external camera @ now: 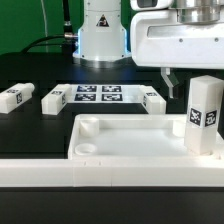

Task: Assemble desk

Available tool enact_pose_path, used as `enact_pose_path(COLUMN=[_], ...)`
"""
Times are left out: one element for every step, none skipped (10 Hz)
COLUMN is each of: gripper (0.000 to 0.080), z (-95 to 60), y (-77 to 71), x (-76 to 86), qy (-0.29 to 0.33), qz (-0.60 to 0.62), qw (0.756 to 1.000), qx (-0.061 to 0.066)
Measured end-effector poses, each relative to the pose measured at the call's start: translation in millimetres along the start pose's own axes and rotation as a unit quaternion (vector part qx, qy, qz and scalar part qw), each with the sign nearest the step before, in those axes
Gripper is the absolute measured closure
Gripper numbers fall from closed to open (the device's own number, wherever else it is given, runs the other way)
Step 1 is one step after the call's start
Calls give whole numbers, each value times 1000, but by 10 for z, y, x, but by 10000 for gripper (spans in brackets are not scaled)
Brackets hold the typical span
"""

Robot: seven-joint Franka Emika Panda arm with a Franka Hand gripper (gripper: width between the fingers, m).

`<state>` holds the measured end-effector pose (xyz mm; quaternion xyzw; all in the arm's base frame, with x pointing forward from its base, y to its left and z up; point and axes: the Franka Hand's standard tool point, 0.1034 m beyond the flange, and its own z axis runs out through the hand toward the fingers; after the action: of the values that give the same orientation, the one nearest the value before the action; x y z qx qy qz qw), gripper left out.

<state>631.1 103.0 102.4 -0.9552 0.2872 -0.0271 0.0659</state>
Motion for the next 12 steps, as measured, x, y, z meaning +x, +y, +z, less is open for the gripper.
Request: enact_pose_path(gripper=[151,151,151,151,151,151,151,151,151,151,151,278], z=[-9,-17,-21,-18,-17,-16,-16,-15,-14,-9,-8,-7], y=[-2,-2,-13,-19,-17,-14,-15,-11,-5,7,9,9], x=[15,35,50,62,61,61,59,61,68,81,81,81], qy=[1,0,-2,-3,-4,-4,-3,-3,-2,2,1,1], qz=[-66,-128,-165,-220,-253,-304,-344,-380,-407,-440,-447,-445], qw=[998,992,986,975,968,952,939,925,913,898,894,896], qx=[1,-1,-2,-4,-5,-8,-13,-17,-19,-18,-19,-18])
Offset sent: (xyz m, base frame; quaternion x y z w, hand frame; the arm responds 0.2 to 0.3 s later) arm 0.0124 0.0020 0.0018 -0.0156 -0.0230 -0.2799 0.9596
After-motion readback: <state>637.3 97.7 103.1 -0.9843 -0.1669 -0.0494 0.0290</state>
